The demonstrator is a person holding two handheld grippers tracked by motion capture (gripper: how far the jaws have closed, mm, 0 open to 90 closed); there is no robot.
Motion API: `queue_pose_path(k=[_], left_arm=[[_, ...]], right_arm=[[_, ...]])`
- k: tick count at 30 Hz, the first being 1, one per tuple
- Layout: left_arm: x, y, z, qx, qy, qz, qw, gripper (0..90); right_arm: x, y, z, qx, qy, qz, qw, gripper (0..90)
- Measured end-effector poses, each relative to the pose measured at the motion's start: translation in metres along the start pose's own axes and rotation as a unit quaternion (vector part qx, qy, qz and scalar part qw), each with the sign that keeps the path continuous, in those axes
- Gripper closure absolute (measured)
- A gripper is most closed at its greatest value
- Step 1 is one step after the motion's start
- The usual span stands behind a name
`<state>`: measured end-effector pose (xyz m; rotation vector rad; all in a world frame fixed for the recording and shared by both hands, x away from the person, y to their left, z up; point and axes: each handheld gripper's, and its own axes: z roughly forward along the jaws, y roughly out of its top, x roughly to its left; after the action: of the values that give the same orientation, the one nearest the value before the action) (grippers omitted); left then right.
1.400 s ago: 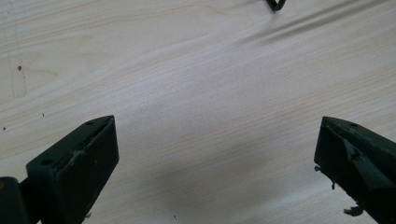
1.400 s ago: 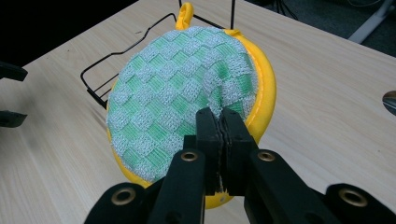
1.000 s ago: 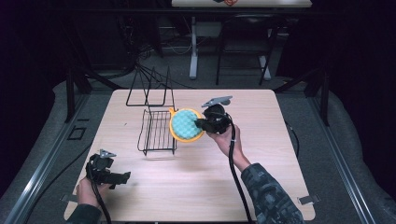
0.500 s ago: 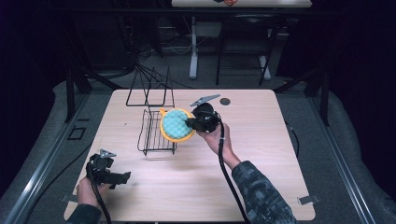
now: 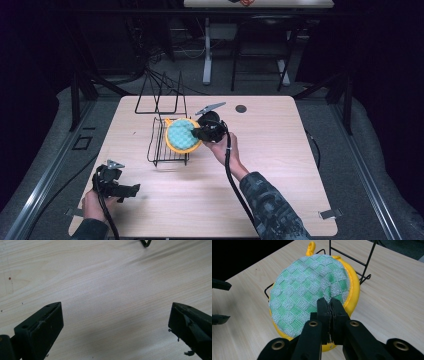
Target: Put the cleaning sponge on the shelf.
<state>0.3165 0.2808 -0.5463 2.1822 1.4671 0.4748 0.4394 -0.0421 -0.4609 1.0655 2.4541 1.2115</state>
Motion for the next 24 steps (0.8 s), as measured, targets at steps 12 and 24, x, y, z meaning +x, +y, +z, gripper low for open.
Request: queue_pose_path(k=[12,24], left_arm=[[-0.001,0.000,0.000,0.001,-0.002,-0.001,1.0000,0.0],[-0.002,0.000,0.001,0.002,-0.004,0.003,1.0000,0.0]], right_arm=[[0.004,0.000,0.025,0.011,-0.001,0.020,0.9997,87.7],[0.014,-0.004,0.055,0.028,-0.015,0.047,0.9984,87.6]])
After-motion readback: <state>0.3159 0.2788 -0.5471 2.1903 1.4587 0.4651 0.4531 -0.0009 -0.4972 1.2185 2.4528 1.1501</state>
